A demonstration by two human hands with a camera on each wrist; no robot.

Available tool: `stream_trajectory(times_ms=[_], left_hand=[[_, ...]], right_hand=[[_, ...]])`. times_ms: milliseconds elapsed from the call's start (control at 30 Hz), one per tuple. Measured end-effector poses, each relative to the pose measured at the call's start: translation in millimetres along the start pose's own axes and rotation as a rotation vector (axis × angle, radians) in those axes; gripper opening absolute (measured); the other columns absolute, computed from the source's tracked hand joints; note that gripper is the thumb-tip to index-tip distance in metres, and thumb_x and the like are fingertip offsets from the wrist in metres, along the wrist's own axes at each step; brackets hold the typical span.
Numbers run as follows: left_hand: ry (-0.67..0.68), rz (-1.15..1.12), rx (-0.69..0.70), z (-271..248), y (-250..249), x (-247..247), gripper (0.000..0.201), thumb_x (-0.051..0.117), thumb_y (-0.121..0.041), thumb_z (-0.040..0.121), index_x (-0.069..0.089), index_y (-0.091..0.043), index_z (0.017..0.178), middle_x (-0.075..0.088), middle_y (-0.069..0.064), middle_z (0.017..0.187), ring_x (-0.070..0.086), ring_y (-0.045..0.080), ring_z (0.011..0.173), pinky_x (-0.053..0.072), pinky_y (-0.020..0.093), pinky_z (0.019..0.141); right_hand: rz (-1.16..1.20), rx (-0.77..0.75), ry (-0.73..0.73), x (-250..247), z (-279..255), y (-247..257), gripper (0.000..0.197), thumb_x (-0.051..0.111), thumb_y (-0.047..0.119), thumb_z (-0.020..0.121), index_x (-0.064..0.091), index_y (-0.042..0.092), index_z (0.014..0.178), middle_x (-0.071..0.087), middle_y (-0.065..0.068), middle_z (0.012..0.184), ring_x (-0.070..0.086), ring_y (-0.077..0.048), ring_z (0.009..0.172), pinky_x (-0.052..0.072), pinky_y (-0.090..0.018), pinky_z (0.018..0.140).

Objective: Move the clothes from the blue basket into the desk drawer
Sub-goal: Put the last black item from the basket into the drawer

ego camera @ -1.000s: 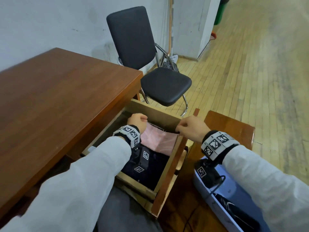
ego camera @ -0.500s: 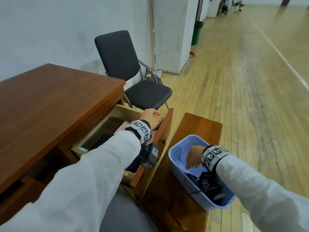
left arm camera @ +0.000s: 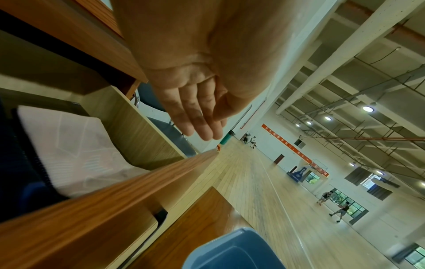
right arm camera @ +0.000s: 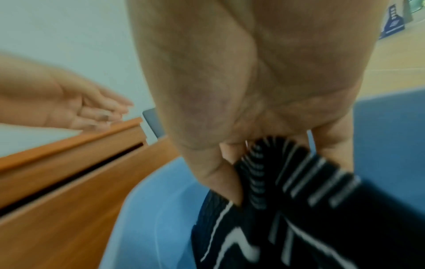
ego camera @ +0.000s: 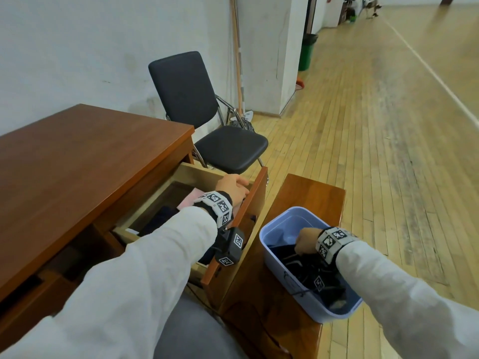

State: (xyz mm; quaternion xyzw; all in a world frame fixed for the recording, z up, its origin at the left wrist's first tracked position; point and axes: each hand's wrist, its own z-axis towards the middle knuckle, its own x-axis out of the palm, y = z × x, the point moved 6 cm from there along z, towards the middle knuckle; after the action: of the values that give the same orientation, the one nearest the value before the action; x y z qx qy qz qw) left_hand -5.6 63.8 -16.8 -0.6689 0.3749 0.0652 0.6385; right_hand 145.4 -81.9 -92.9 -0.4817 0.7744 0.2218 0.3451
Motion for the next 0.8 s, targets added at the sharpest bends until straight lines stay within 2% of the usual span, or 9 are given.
stream_trajectory(times_ms=[67,133,233,367,500,600,667,733,800], left_hand=[[0.021,0.010,-0.007,0.4,1.6,6.3,0.021,0.056,-0.009,0.093,0.063,-0.015,0.112,0.067,0.009,0.115,0.064,0.024,0.107,0.052,0.040,0.097],[0.067,0.010,-0.007,-0.9,1.3,14.6,0.021,0.057,-0.010,0.092,0.063,-0.016,0.112,0.066,0.010,0.116,0.065,0.024,0.107,0.053,0.040,0.096],[0.218,0.050,0.001,-4.9,-1.3,27.7,0.039,0.060,-0.008,0.089,0.054,-0.017,0.127,0.062,0.008,0.125,0.061,0.024,0.113,0.051,0.039,0.098],[0.412,0.092,0.016,-13.2,-6.1,40.3,0.076,0.064,0.007,0.081,0.034,-0.020,0.145,0.046,0.006,0.144,0.046,0.027,0.132,0.047,0.042,0.103],[0.512,0.129,0.075,-22.2,-7.0,49.6,0.101,0.064,0.014,0.077,0.012,-0.029,0.153,0.029,0.006,0.156,0.034,0.030,0.141,0.045,0.044,0.105],[0.433,0.112,0.199,-20.1,-10.2,43.2,0.089,0.072,0.002,0.077,0.025,-0.023,0.149,0.044,0.007,0.145,0.045,0.026,0.133,0.041,0.042,0.109],[0.398,0.093,0.248,-16.7,-9.3,35.9,0.059,0.070,-0.008,0.082,0.045,-0.020,0.134,0.058,0.006,0.127,0.055,0.023,0.121,0.043,0.044,0.107],[0.379,0.144,0.260,-15.0,-8.0,24.9,0.027,0.059,-0.022,0.092,0.058,-0.017,0.119,0.066,0.006,0.113,0.061,0.023,0.109,0.045,0.046,0.103],[0.365,0.135,0.235,-13.0,-8.3,10.8,0.029,0.047,-0.029,0.098,0.062,-0.011,0.114,0.067,0.008,0.109,0.061,0.022,0.106,0.044,0.043,0.103]], right_hand=[[0.098,-0.017,-0.032,-15.6,-6.6,-3.4,0.029,0.043,0.018,0.097,0.049,0.011,0.070,0.046,-0.004,0.076,0.043,-0.016,0.068,0.035,-0.021,0.062],[0.205,-0.036,-0.080,-34.0,-16.0,-7.2,0.022,0.040,0.017,0.098,0.058,0.008,0.089,0.050,-0.007,0.092,0.045,-0.018,0.080,0.037,-0.024,0.065],[0.374,-0.061,-0.153,-58.2,-26.0,-13.7,0.025,0.041,0.022,0.096,0.053,0.009,0.078,0.053,-0.008,0.087,0.047,-0.018,0.073,0.038,-0.025,0.061],[0.555,-0.101,-0.195,-80.1,-37.5,-14.1,0.024,0.046,0.019,0.089,0.045,0.012,0.066,0.048,-0.005,0.071,0.043,-0.018,0.063,0.037,-0.032,0.063],[0.694,-0.164,-0.254,-98.0,-41.6,-2.5,0.024,0.044,0.008,0.085,0.039,0.012,0.062,0.043,-0.005,0.070,0.041,-0.021,0.069,0.034,-0.032,0.067],[0.876,-0.171,-0.282,-105.6,-38.1,4.0,0.025,0.045,0.006,0.085,0.040,0.015,0.062,0.042,-0.004,0.069,0.040,-0.021,0.066,0.034,-0.029,0.063],[0.932,-0.178,-0.295,-106.6,-30.5,6.4,0.024,0.048,0.008,0.089,0.048,0.015,0.066,0.046,-0.001,0.070,0.043,-0.014,0.061,0.037,-0.024,0.059],[1.019,-0.192,-0.293,-105.5,-22.3,8.3,0.013,0.052,0.014,0.088,0.055,0.015,0.076,0.051,0.001,0.075,0.047,-0.010,0.064,0.041,-0.023,0.061],[1.104,-0.200,-0.283,-103.9,-16.9,10.0,0.011,0.057,0.024,0.088,0.058,0.013,0.091,0.057,-0.001,0.083,0.053,-0.011,0.069,0.045,-0.026,0.066]])
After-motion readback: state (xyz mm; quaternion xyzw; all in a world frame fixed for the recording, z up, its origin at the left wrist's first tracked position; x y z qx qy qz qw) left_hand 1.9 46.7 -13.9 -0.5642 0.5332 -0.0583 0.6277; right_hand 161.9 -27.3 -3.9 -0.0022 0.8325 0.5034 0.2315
